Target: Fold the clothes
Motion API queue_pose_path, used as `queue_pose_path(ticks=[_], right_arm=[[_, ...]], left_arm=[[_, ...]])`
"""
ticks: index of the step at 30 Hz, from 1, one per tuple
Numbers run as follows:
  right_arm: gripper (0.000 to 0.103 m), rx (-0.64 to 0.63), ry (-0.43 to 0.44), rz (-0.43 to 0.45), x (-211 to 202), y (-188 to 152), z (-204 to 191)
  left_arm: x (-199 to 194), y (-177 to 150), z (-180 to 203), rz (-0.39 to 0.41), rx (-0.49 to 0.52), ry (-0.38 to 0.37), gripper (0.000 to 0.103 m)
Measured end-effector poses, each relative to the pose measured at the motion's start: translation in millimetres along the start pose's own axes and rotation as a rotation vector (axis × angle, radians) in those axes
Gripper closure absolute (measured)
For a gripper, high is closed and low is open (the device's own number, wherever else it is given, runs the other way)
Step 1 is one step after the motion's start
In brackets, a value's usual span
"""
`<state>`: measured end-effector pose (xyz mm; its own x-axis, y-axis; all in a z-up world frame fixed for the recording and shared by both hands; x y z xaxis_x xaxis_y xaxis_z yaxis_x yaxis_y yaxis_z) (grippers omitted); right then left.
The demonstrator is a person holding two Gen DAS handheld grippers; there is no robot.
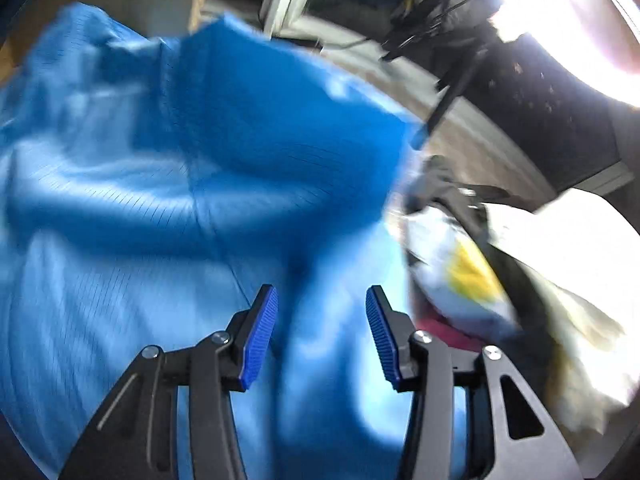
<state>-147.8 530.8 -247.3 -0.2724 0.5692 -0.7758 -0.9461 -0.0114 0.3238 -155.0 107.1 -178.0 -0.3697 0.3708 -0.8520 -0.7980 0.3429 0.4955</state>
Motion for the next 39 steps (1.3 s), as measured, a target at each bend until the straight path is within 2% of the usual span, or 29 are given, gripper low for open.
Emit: queue_pose_path(ticks=[3,7,11,13,17,19,21,23,25,27,31,33,35,39], right_arm=[[0.045,0.005,0.065,0.05,-36.7,-47.2,25.2],[0.044,0.01,0.16,0.063,-62.6,-127.5,46.0],[0.044,-0.048,0.267,0.067,-70.7,-200.3,45.0],[0.044,-0.107,0.32,0.084,-74.6,-230.5,42.3],[0.044,-0.212,0.458,0.115,-101.2,-292.5,31.1],[0.044,-0.236,0.504,0.123,-110.5,-316.5,28.1],[0.044,-0.225,0.552,0.128,-118.3,-335.9,31.8],[0.044,-0.151,0.548,0.161,-119.8,-341.6,48.5],[0.044,-0.059,0.518,0.13,-104.5,-341.0,63.3],[0.044,-0.001,0.468,0.093,-86.0,-339.9,71.5],[0.044,-0.018,0.375,0.025,-51.8,-340.7,63.7],[0.044,-0.024,0.379,-0.01,-39.5,-342.8,54.9],[0.044,-0.021,0.384,-0.025,-31.2,-342.1,48.9],[0.044,-0.027,0.4,-0.046,-17.4,-340.0,38.1]], left_arm=[[-53.9,-33.9,24.5,0.03,0.008,-0.026,0.084],[-104.6,-99.4,78.9,0.05,-0.034,-0.061,0.083],[-124.0,-170.4,150.0,0.032,-0.08,-0.05,0.083],[-125.8,-208.4,179.5,0.024,-0.163,-0.057,0.083],[-129.1,-274.2,203.9,0.027,-0.366,-0.051,0.082],[-138.0,-310.8,205.2,0.025,-0.486,-0.006,0.082],[-147.9,-331.3,206.6,0.011,-0.528,0.046,0.085],[-151.4,-333.5,216.2,-0.003,-0.504,0.078,0.085],[-145.2,-316.7,237.4,-0.002,-0.436,0.05,0.085],[-124.5,-288.0,272.7,0.005,-0.333,-0.044,0.082],[-66.9,-241.5,360.9,-0.021,-0.153,-0.289,0.082],[-44.7,-231.0,400.4,-0.057,-0.061,-0.345,0.082],[-21.3,-225.1,431.0,-0.089,0.043,-0.329,0.081],[18.3,-213.9,448.5,-0.127,0.116,-0.242,0.081]])
Point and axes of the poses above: each gripper's, at about its wrist camera, not at the fingertips, and x roughly the way its jaws point, z to its right, y to its top, the point moved 5 cm from there along x, roughly the way its jaws point, and after that the axes turned 15 degrees about -y, right-handed, at the moved point
